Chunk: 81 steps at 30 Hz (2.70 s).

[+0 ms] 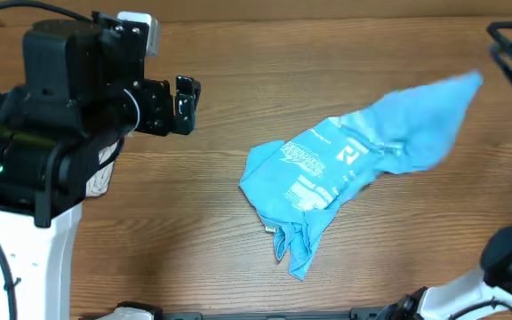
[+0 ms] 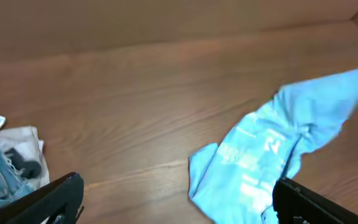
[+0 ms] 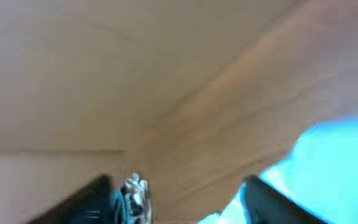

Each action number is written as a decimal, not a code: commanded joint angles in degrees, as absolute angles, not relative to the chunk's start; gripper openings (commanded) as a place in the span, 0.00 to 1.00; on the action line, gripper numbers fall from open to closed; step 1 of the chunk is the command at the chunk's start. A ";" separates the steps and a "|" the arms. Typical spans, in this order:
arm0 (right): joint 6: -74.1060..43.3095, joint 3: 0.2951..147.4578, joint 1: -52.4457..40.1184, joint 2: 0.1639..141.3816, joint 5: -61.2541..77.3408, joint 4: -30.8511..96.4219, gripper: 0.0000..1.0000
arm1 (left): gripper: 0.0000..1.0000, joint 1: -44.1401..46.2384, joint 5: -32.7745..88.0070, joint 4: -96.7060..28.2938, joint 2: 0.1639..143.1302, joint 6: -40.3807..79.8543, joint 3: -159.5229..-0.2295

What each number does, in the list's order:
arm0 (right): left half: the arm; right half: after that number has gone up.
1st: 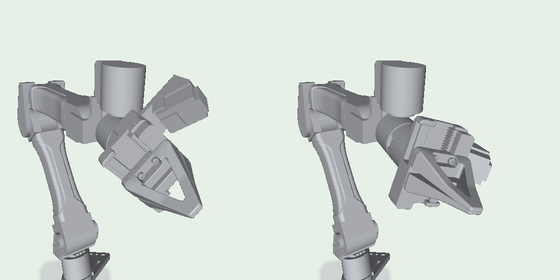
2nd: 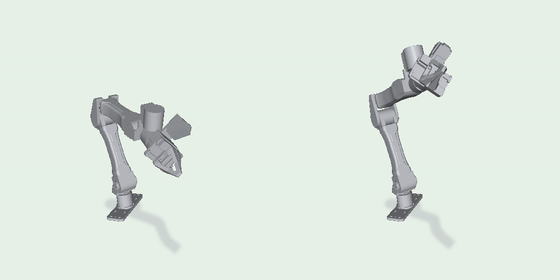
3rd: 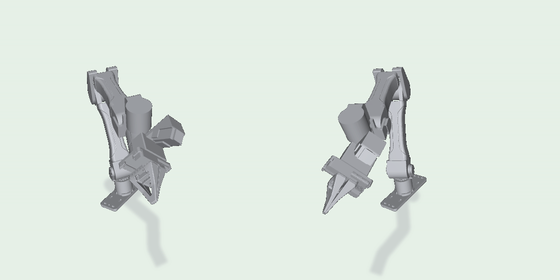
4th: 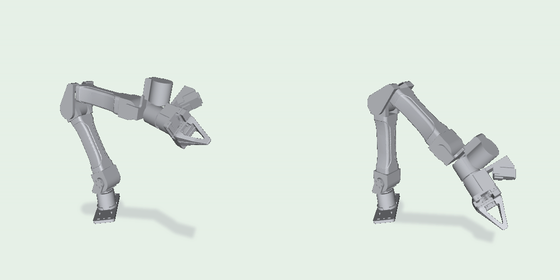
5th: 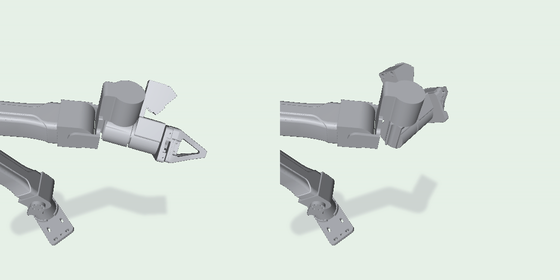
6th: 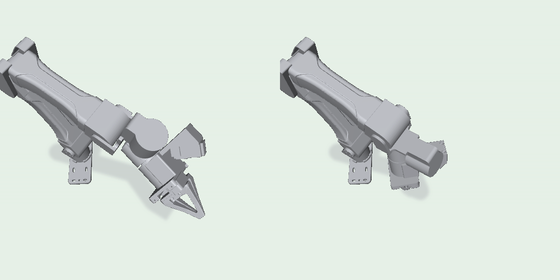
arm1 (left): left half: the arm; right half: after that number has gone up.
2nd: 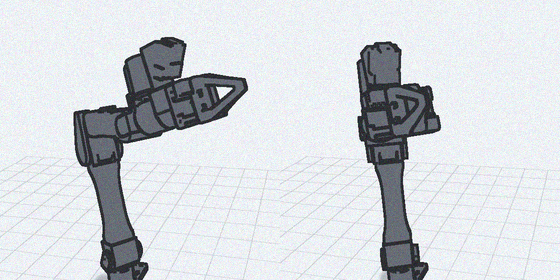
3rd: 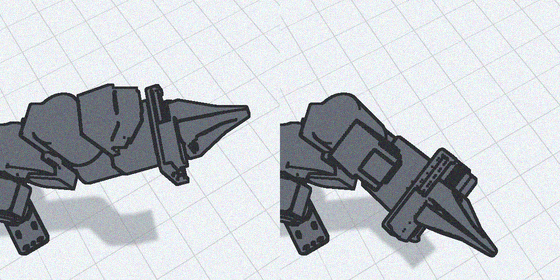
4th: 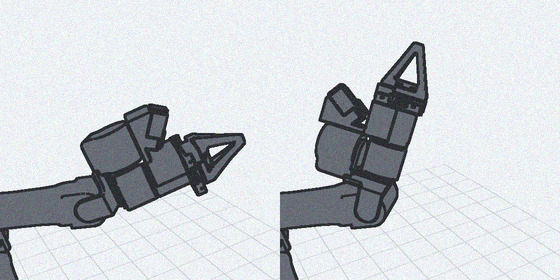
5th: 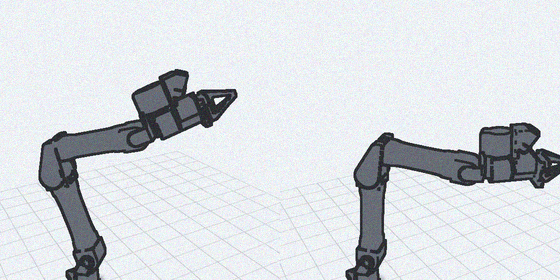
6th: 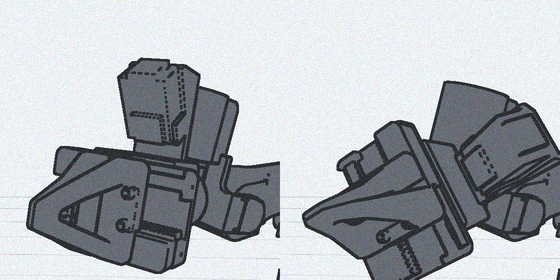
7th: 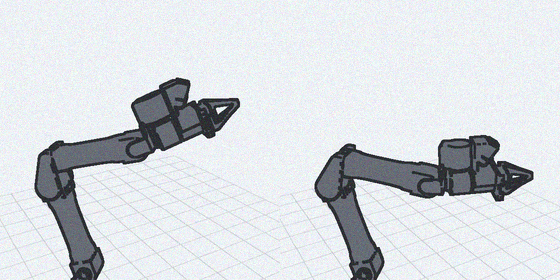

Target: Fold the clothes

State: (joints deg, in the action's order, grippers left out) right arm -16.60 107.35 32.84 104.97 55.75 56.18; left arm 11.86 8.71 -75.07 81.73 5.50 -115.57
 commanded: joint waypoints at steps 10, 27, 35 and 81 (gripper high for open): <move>-6.98 106.76 16.58 104.29 31.00 79.07 0.78 | 0.96 11.66 5.41 -79.83 88.25 1.19 -116.42; -8.97 80.29 -13.15 104.38 24.77 82.24 0.80 | 1.00 11.64 5.30 -80.73 89.25 -1.34 -116.42; -18.28 66.17 -22.65 104.38 22.63 68.66 0.88 | 1.00 11.64 5.34 -79.72 89.25 -1.32 -116.40; -35.70 91.29 -22.65 70.11 -10.79 64.95 0.04 | 0.90 34.41 3.14 -78.13 91.50 -9.02 -116.25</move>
State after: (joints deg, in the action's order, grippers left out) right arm -31.51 89.80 -22.81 70.35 -13.65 67.29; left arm 28.88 9.47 -79.81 91.61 -7.20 -115.55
